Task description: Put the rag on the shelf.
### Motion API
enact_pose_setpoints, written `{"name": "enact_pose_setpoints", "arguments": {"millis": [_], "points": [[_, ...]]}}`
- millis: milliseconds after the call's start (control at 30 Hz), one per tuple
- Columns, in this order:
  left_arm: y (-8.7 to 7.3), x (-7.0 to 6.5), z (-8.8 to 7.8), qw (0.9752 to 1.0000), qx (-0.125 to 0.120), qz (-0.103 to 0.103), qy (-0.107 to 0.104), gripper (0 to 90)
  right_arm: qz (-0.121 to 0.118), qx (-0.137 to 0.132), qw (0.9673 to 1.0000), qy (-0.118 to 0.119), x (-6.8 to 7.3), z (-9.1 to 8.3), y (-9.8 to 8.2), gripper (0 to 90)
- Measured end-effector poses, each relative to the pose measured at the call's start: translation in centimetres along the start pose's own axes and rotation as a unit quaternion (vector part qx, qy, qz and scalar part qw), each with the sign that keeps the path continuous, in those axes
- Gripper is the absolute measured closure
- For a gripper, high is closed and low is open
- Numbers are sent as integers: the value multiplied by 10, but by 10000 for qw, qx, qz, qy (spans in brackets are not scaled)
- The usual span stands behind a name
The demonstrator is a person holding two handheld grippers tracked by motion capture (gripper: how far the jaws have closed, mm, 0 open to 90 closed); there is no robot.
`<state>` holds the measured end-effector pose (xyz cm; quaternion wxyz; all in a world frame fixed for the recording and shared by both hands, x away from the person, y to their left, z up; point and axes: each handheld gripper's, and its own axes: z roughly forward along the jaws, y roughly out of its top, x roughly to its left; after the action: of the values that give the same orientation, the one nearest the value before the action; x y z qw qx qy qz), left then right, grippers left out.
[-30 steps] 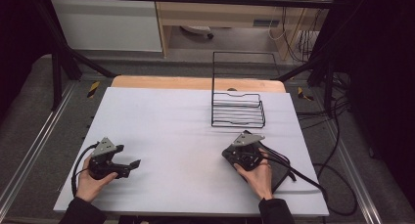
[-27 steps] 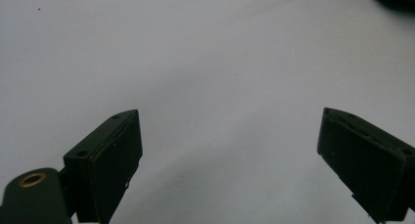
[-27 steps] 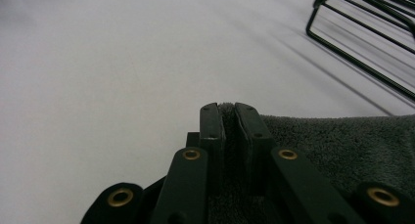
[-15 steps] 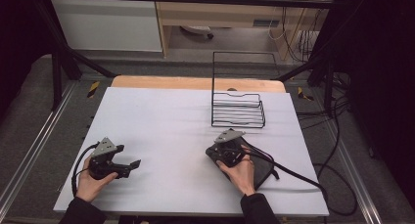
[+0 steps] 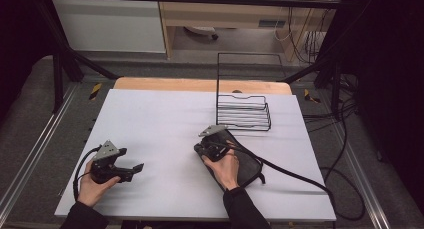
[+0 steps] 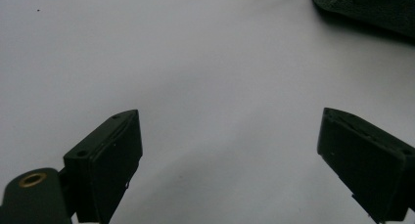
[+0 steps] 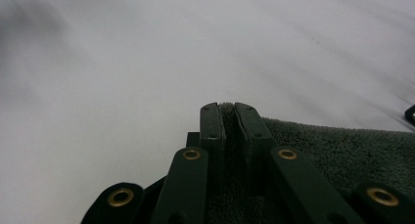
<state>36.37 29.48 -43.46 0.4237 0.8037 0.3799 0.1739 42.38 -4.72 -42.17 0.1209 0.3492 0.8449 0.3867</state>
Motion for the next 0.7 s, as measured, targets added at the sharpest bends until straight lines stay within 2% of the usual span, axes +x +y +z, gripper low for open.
{"name": "enact_pose_setpoints", "arguments": {"millis": [467,633,700], "points": [[0,0,0,10000,9,13,-10,95,489,-302,9982,-161,-8,24,5,834],[0,0,0,10000,8,19,-12,94,566,-319,9975,-269,-8,31,7,832],[0,0,1,10000,11,14,-17,95,502,-288,9978,-318,-7,36,6,826]]}}
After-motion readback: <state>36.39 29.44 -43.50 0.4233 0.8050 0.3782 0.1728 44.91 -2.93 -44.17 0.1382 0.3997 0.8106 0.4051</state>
